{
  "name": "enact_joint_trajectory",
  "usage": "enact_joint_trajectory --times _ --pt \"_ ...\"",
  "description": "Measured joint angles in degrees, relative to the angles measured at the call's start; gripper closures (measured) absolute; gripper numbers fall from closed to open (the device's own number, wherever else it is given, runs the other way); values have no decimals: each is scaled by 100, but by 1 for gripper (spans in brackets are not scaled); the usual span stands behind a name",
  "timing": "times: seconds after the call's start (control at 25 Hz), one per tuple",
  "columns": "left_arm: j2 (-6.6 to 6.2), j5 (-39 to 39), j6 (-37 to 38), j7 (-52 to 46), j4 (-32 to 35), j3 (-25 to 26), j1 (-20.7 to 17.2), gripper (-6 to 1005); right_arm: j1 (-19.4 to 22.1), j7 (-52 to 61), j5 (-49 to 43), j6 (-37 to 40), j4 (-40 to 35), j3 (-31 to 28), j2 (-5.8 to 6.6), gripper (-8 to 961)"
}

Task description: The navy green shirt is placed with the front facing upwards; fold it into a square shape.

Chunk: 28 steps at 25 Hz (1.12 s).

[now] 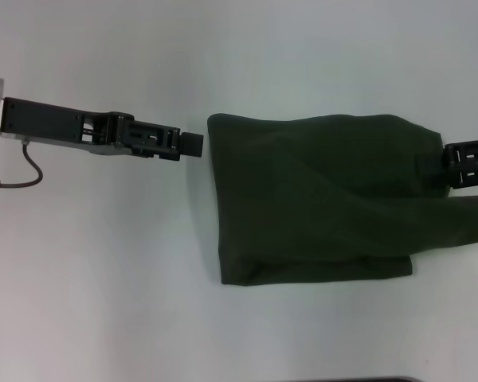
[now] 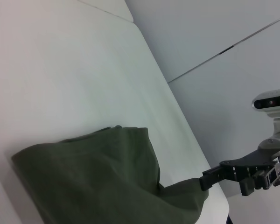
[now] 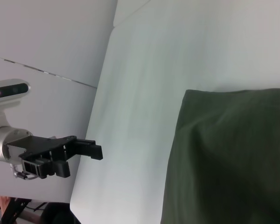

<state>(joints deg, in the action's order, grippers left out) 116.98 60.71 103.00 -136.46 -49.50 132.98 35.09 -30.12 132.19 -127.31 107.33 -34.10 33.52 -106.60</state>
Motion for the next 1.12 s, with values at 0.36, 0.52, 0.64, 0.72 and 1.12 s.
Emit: enact_joint_trajectory --times 0.36,0.52,0.64,0.72,1.12 --pt "7 -8 -71 4 2 0 -2 308 1 0 -4 1 7 -13 -1 118" --pt "8 -8 -71 5 2 0 -21 309 3 -1 -5 3 9 -13 -1 118" --pt "9 -8 -66 5 2 -1 -27 309 1 -1 -5 0 9 -12 -1 118" --pt "4 -8 -60 6 2 -1 -30 309 -7 0 -2 3 9 -12 -1 118" --pt "-24 -2 -76 -16 -12 -1 -10 309 -499 7 -10 -209 258 133 -238 118"
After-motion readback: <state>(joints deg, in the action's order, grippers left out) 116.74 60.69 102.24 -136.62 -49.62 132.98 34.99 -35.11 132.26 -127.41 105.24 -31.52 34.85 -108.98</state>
